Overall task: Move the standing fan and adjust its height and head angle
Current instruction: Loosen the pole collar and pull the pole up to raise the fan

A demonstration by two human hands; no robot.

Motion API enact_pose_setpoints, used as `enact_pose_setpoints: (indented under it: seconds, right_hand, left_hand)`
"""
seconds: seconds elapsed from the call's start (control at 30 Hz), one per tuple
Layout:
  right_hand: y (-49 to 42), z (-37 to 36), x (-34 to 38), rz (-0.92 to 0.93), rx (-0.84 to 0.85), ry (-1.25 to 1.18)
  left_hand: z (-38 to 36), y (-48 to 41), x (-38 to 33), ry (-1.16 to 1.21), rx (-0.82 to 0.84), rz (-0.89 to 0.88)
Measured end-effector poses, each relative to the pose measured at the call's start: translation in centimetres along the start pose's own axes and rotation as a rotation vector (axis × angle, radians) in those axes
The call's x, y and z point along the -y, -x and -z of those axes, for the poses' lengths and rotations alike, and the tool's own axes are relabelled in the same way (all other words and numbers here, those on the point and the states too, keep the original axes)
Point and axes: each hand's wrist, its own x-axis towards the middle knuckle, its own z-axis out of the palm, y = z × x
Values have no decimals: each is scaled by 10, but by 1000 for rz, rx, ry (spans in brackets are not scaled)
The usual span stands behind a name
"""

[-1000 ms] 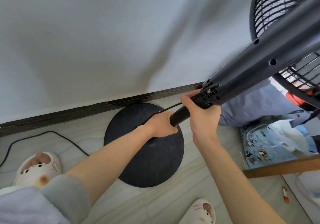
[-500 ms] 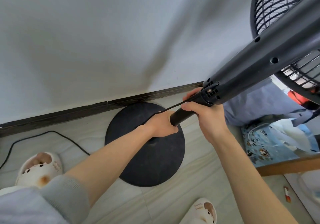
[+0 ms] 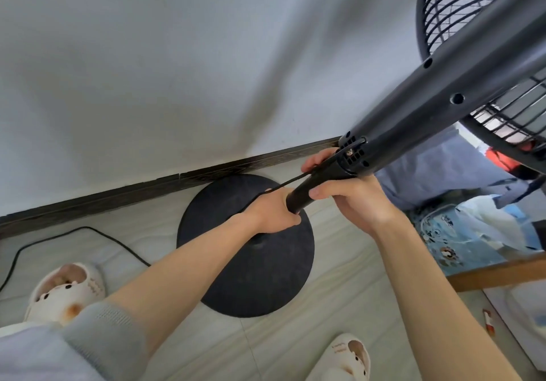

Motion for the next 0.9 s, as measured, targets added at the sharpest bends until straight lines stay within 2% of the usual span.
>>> enact_pose_setpoints:
  seconds: [0.03,0.07,0.17,0.23,0.3,0.4,0.43,0.47,0.6,0.67,0.73,0.83,0.9]
  right_hand:
    - [0,2,0,-1,-2,5]
    - [1,0,-3,21,-75,15]
    - [4,-22,-19,104,-434,44]
    - [2,-30,-27,151,-560,54]
    - [-1,-25,-22,140,-487,64]
    - [-1,-6,-6,34,-110,27]
    - [0,-3,-4,5,-61,9]
    - [1,-3,-5,1,-88,-1]
    - [2,-28,-19,132,-518,74]
    - [0,-39,-25,185,-628,54]
    - [-2,-38,-21,158,-578,28]
    - [-1,-18,-7,56,-226,-18]
    - [1,-7,-1,6,-108,-28]
  left_hand:
    - [-1,0,0,-10,-1,4]
    - [-1,-1,-1,-19,0,6]
    - [-1,-1,-3,-15,6,-10]
    - [1,-1,-5,3,11,-28]
    - [1,0,-3,11,6,-29]
    - [-1,1,0,9,-4,-12]
    - [-1,1,0,8,-5,-9]
    - [-2,0,0,5,-5,-9]
    - [0,-1,-4,11,12,-31]
    - [0,-1,-4,14,17,-43]
    - [1,-1,-2,14,5,-40]
    - [0,-2,1,7,-8,-14]
    - [-2,-2,1,2,-6,-8]
